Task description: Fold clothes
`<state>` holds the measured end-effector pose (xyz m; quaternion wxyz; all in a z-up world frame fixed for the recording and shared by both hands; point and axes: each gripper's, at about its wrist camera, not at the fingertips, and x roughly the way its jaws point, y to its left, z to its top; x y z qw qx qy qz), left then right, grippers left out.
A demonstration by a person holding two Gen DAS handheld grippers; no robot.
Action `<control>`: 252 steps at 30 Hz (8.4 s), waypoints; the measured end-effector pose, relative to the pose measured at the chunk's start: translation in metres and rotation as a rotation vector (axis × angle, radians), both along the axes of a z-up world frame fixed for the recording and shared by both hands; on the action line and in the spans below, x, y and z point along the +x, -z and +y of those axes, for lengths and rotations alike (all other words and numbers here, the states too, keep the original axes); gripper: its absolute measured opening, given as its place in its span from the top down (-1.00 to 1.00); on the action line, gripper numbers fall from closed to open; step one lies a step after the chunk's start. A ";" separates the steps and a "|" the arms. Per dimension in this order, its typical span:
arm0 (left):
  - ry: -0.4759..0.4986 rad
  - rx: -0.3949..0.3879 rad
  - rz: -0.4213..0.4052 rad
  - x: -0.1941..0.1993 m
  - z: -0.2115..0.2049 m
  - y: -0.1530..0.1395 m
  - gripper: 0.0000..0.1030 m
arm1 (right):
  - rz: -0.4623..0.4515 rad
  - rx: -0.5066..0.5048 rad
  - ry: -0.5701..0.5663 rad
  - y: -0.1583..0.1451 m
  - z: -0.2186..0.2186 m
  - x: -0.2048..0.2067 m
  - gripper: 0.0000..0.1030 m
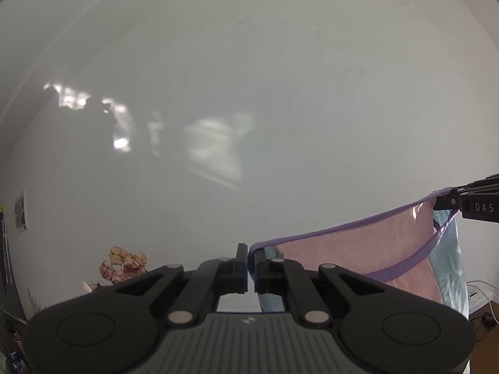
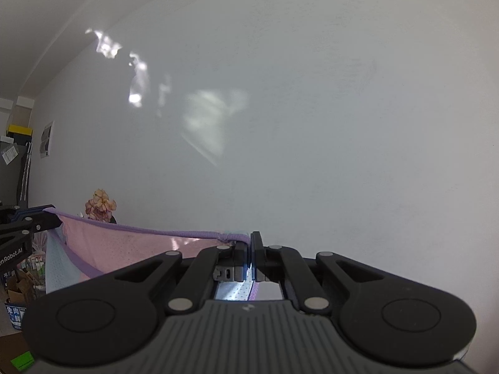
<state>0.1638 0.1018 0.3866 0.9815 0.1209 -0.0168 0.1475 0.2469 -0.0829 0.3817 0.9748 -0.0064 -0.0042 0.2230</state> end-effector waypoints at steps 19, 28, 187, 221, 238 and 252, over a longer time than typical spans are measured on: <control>-0.119 0.125 -0.191 0.094 0.058 -0.004 0.96 | -0.059 0.098 -0.086 -0.003 0.098 0.153 0.97; -0.072 0.204 0.017 0.001 -0.011 0.171 0.96 | 0.081 -0.144 -0.242 0.142 0.048 0.107 0.97; 0.229 -0.057 0.957 0.143 0.107 0.387 0.96 | 1.075 -0.235 0.038 0.386 -0.121 -0.049 0.46; 0.274 0.000 0.966 0.018 0.015 0.353 0.34 | 0.845 -0.249 -0.023 0.338 -0.230 0.014 0.18; 0.242 -0.082 0.953 0.032 0.030 0.385 0.38 | 0.875 -0.375 0.133 0.388 -0.218 -0.073 0.60; 0.377 -0.178 0.862 -0.022 0.013 0.357 0.30 | 0.865 -0.198 0.048 0.352 -0.215 -0.092 0.31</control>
